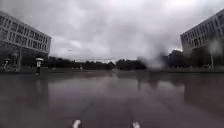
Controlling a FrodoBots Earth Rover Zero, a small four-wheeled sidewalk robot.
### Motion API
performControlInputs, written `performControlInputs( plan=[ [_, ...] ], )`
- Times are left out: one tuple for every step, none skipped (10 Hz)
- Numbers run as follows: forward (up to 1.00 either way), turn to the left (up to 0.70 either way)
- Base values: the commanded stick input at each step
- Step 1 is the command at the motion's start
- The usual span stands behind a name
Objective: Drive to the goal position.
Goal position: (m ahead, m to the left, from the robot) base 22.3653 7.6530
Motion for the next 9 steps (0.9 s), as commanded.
performControlInputs(
  plan=[
    [0.7, 0.0],
    [0.7, 0.0],
    [0.7, 0.0],
    [0.7, 0.0],
    [0.7, 0.0],
    [0.7, 0.0],
    [0.7, 0.0],
    [0.7, 0.0],
    [0.7, 0.0]
  ],
)
